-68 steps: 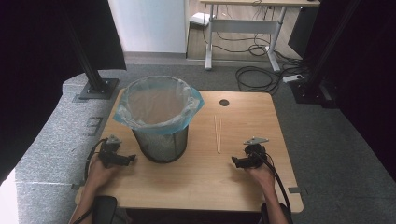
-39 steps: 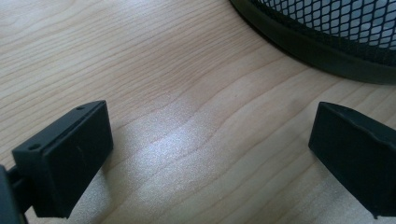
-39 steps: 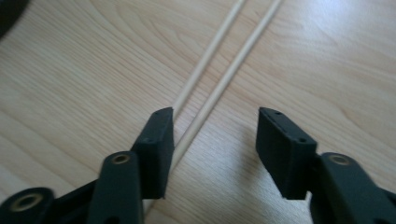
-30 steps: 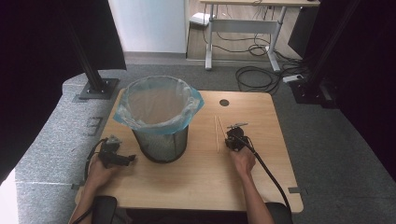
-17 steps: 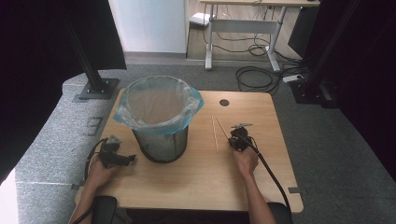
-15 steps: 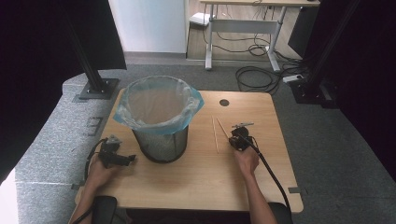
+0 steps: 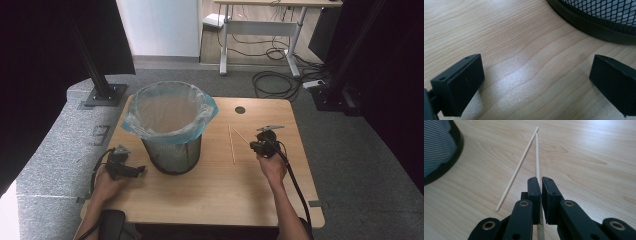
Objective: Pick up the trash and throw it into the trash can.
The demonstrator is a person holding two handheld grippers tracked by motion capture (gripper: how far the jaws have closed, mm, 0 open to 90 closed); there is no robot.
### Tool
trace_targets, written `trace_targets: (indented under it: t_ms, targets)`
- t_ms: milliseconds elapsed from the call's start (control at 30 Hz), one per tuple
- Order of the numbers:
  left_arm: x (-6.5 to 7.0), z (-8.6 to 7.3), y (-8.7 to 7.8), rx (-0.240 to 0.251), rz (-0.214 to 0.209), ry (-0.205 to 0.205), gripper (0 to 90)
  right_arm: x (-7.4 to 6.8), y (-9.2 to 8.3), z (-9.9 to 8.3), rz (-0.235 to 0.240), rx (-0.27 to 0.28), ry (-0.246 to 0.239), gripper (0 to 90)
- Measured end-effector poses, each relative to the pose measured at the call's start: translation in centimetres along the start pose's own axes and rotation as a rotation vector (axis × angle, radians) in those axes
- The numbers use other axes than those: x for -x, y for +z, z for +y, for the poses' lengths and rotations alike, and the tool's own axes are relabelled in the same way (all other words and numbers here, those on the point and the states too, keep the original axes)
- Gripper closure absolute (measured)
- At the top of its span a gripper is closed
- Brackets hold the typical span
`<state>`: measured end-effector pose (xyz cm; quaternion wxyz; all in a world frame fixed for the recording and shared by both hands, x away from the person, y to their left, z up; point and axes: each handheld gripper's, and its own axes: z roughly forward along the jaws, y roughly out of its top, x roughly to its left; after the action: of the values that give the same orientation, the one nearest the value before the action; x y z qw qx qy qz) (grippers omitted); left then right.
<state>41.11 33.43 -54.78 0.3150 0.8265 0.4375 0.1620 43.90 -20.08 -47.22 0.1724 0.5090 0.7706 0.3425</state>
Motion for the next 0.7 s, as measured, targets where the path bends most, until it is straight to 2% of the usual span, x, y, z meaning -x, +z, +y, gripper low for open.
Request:
trace_targets:
  t_ms: [67, 100, 167, 200, 267, 300, 367, 400, 500, 533, 700]
  targets:
    - [0.0, 0.0, 0.0, 0.000, 0.000, 0.001, 0.0, 0.0, -0.7, 0.2, 0.008, 0.006, -0.002, 84.4]
    - [0.0, 0.0, 0.0, 0.000, 0.000, 0.000, 0.0, 0.0, -1.6, 0.7, 0.014, 0.013, -0.010, 84.4]
    - [0.0, 0.0, 0.0, 0.000, 0.001, 0.000, 0.0, 0.0, -2.0, 0.8, 0.019, 0.016, -0.011, 84.5]
    - [0.0, 0.0, 0.0, 0.000, 0.001, -0.001, 0.0, -0.1, -3.0, 1.4, 0.030, 0.027, -0.016, 84.4]
    - [0.0, 0.0, 0.0, 0.000, 0.001, -0.002, 0.0, -0.1, -3.3, 1.6, 0.034, 0.031, -0.021, 84.4]
    - [0.1, 0.0, 0.0, 0.000, 0.001, -0.001, 0.0, -0.3, -4.4, 2.4, 0.045, 0.042, -0.031, 84.4]
    - [0.1, 0.0, 0.0, -0.001, -0.001, -0.001, 0.0, -0.3, -4.7, 2.7, 0.052, 0.046, -0.033, 84.4]
    - [0.1, 0.0, 0.0, -0.001, -0.001, -0.001, 0.0, -0.6, -5.8, 3.5, 0.073, 0.056, -0.038, 84.4]
    - [0.1, 0.0, 0.0, -0.002, -0.001, -0.001, 0.0, -0.9, -7.2, 4.6, 0.100, 0.072, -0.042, 84.4]
    - [0.1, 0.1, 0.0, -0.002, -0.001, -0.001, 0.0, -0.9, -7.2, 4.6, 0.100, 0.072, -0.042, 84.4]
    - [0.1, 0.1, 0.1, -0.002, 0.001, -0.001, 0.0, -1.2, -10.2, 7.2, 0.145, 0.109, -0.047, 84.4]
